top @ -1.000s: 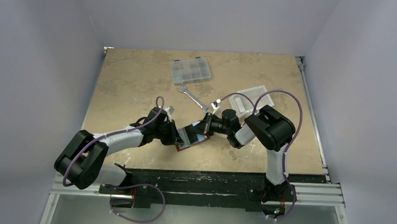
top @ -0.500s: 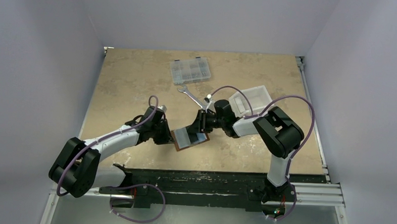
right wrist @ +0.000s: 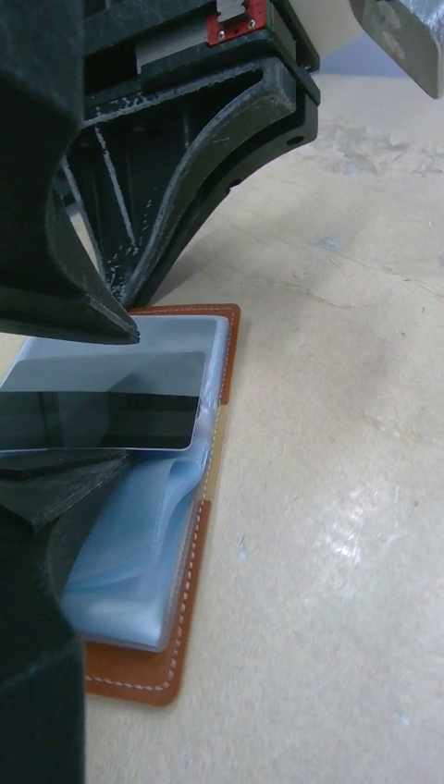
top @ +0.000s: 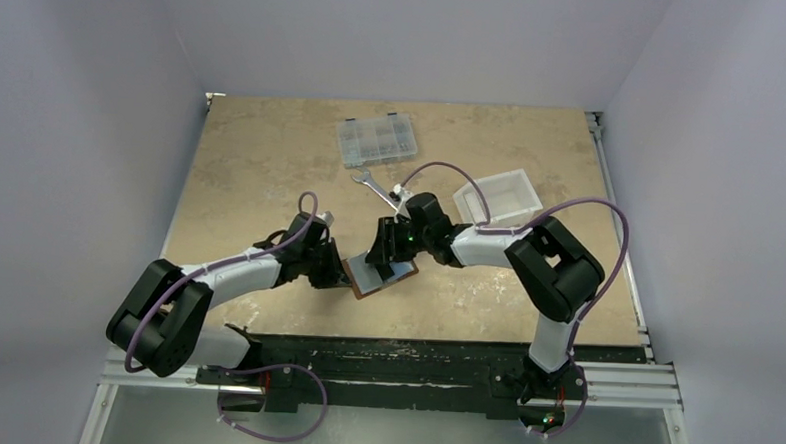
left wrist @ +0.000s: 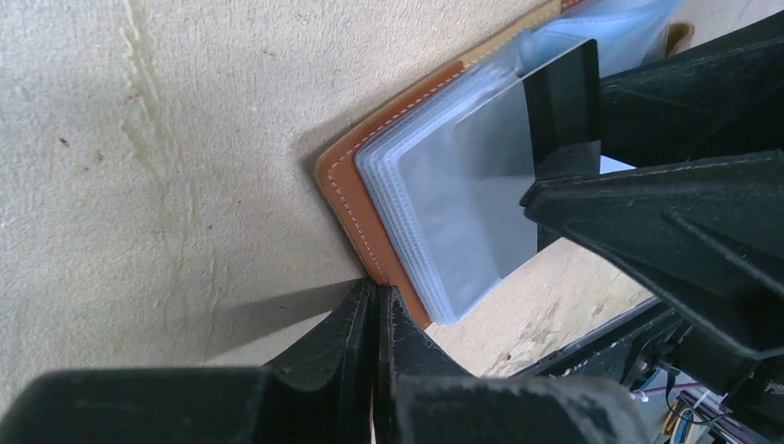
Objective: Put the credit cards into the card holder
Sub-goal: Insert the credit card into the card holder.
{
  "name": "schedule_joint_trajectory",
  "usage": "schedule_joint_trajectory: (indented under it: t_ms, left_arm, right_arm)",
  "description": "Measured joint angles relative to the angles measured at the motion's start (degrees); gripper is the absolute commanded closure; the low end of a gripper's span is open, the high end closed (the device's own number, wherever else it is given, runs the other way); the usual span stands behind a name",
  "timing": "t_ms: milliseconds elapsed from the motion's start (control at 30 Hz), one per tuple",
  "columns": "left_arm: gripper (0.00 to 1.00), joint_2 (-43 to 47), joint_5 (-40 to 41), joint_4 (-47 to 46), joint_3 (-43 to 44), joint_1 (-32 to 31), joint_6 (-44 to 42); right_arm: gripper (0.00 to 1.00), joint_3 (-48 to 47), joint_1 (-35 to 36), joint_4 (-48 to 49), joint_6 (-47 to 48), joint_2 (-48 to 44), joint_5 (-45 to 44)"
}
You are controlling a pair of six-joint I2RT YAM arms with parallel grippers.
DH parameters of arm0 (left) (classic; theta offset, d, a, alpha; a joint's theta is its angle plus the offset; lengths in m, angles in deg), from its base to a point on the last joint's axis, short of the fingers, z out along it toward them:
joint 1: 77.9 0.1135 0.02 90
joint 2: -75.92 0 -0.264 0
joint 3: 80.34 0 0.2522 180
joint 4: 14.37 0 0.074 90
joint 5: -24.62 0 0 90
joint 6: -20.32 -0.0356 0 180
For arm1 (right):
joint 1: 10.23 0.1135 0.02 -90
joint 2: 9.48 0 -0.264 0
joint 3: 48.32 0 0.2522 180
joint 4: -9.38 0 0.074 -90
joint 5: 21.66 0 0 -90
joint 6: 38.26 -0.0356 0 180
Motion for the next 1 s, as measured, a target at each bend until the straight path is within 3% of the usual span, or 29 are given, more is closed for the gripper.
schedule_joint_trajectory:
  t_ms: [400,667,1000]
  left_arm:
    - [1.00,0.2,-1.6,-2.3,-1.2,0.0,0.5]
    - [1.00,0.1,-2.9,-4.9,-2.4,0.0,0.9]
    - [1.00,-0.3,-5.3,-6.6,-3.3,-0.1,2.7]
  right_arm:
    - [0.41,-1.6,4.4,-4.8,1.0,-1.9,-8.5]
    - [0.40,-3.1,6.6,-8.8,2.2,-2.5,-12.2]
    - [0.37,-4.8,11.7,-10.5,1.6,-2.1,-23.0]
